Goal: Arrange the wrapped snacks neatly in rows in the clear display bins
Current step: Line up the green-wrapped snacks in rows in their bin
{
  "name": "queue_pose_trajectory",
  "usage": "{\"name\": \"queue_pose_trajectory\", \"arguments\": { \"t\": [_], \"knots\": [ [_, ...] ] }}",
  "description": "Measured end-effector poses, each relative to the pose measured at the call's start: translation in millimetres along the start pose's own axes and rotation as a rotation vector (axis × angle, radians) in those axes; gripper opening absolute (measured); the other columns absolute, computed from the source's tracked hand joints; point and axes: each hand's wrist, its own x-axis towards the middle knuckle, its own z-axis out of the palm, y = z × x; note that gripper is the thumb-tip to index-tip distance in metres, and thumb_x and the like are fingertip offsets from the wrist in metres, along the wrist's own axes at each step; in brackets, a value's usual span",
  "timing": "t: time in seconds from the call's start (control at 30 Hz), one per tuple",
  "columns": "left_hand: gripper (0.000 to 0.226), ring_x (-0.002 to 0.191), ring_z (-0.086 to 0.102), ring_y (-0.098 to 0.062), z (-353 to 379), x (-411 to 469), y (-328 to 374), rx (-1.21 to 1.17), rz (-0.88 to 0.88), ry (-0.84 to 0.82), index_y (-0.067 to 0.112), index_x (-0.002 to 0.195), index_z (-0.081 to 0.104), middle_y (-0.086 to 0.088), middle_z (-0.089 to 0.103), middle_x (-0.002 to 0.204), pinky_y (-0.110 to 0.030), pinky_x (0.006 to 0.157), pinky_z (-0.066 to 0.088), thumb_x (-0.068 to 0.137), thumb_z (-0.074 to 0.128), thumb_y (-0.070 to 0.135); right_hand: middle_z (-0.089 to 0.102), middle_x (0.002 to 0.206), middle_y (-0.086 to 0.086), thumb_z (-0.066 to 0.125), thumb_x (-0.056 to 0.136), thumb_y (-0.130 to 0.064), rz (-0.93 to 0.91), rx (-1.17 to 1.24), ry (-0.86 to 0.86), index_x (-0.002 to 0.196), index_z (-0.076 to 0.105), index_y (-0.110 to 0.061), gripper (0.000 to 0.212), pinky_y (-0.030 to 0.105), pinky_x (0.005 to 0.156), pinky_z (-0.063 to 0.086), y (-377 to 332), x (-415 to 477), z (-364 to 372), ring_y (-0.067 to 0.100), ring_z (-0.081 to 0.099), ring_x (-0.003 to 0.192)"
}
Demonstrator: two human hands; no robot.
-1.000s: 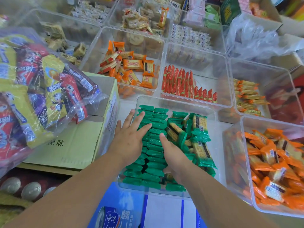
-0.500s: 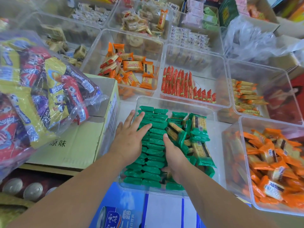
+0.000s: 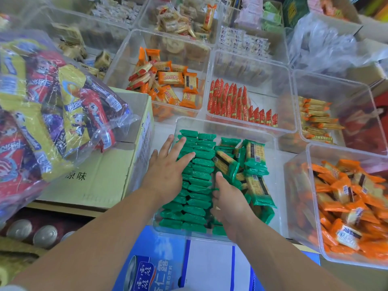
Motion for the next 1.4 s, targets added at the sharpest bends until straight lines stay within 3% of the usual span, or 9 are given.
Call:
{"name": "queue_pose_trajectory", "arguments": {
  "t": [0.13, 0.33, 0.8, 0.9, 1.0, 1.1, 1.17, 1.3, 1.4],
  "knots": [
    [0.079, 0.154, -0.013, -0.025, 0, -1, 0, -0.021, 0.015, 0.025, 0.037, 0.153, 0.032, 0.0, 0.0, 0.169, -0.064, 0.118, 0.021, 0.085, 0.056, 0.005, 0.049, 0.149, 0.014, 0.043, 0.088, -0.075, 0.026, -0.03, 0.021, 0.136, 0.055, -0.027, 0.069, 0.057, 0.114, 0.036, 9, 5, -4, 0.037, 0.049, 0.134],
    [0.073, 0.154, -0.006, -0.03, -3, 0, 2, -0.044, 0.024, 0.045, 0.034, 0.151, 0.039, -0.003, 0.007, 0.169, -0.066, 0.116, 0.021, 0.087, 0.054, 0.004, 0.038, 0.158, -0.002, 0.04, 0.075, -0.085, 0.053, -0.005, -0.054, 0.153, 0.038, -0.032, 0.095, 0.055, 0.118, 0.029, 14, 13, 14, 0.026, 0.038, 0.143],
    [0.07, 0.154, -0.008, -0.028, -3, -1, 3, -0.032, 0.027, 0.04, 0.034, 0.152, 0.038, -0.003, 0.006, 0.169, -0.067, 0.117, 0.018, 0.09, 0.053, 0.006, 0.034, 0.16, 0.0, 0.046, 0.081, -0.081, 0.08, 0.031, -0.134, 0.155, 0.032, -0.03, 0.091, 0.055, 0.113, 0.038, 1, 16, 10, 0.028, 0.038, 0.143],
    [0.057, 0.154, -0.014, -0.028, -5, -2, 7, 0.083, 0.005, -0.004, 0.037, 0.155, 0.029, -0.001, 0.0, 0.169, -0.07, 0.117, 0.0, 0.1, 0.045, 0.036, 0.027, 0.163, -0.003, 0.049, 0.092, -0.065, -0.051, -0.156, -0.125, 0.155, 0.032, -0.024, 0.077, 0.052, 0.114, 0.037, 2, 3, 6, 0.025, 0.032, 0.146],
    [0.068, 0.153, -0.019, -0.031, -9, -1, 16, 0.298, 0.043, -0.028, 0.035, 0.159, 0.015, -0.004, -0.004, 0.17, -0.066, 0.111, -0.022, 0.098, 0.019, 0.065, 0.053, 0.144, -0.004, 0.052, 0.096, -0.052, -0.319, -0.41, -0.091, 0.141, 0.051, -0.024, 0.054, 0.045, 0.108, 0.046, 3, -13, -10, 0.02, 0.054, 0.128],
    [0.077, 0.154, -0.018, -0.026, -8, -1, 35, 0.344, 0.184, -0.035, 0.023, 0.161, 0.007, -0.004, -0.007, 0.169, -0.06, 0.117, -0.021, 0.096, 0.009, 0.065, 0.066, 0.116, -0.015, 0.06, 0.096, -0.043, -0.62, -0.687, 0.069, 0.131, 0.062, -0.025, 0.039, 0.027, 0.097, 0.05, 2, -23, -37, 0.001, 0.061, 0.105],
    [0.077, 0.153, -0.02, -0.023, -1, 5, 52, 0.272, 0.187, -0.098, 0.02, 0.161, -0.005, -0.002, -0.019, 0.167, -0.057, 0.12, -0.015, 0.098, 0.01, 0.062, 0.067, 0.115, -0.011, 0.065, 0.094, -0.036, -0.815, -0.829, 0.217, 0.125, 0.066, -0.023, 0.033, 0.023, 0.097, 0.046, 0, -22, -55, 0.006, 0.058, 0.11],
    [0.077, 0.151, -0.027, -0.023, 13, 25, 68, 0.246, 0.103, -0.231, 0.018, 0.156, -0.021, -0.003, -0.033, 0.162, -0.056, 0.121, -0.015, 0.102, 0.013, 0.061, 0.058, 0.137, 0.002, 0.068, 0.09, -0.035, -0.961, -1.119, 0.451, 0.132, 0.062, -0.023, 0.044, 0.045, 0.11, 0.036, -10, -5, -69, 0.028, 0.045, 0.132],
    [0.079, 0.149, -0.031, -0.022, 23, 33, 66, 0.251, 0.056, -0.285, 0.019, 0.155, -0.025, -0.002, -0.037, 0.16, -0.058, 0.121, -0.014, 0.101, 0.011, 0.064, 0.045, 0.152, 0.006, 0.061, 0.092, -0.041, -0.952, -1.275, 0.455, 0.137, 0.056, -0.029, 0.046, 0.052, 0.115, 0.027, -23, 14, -68, 0.032, 0.032, 0.144]
  ]
}}
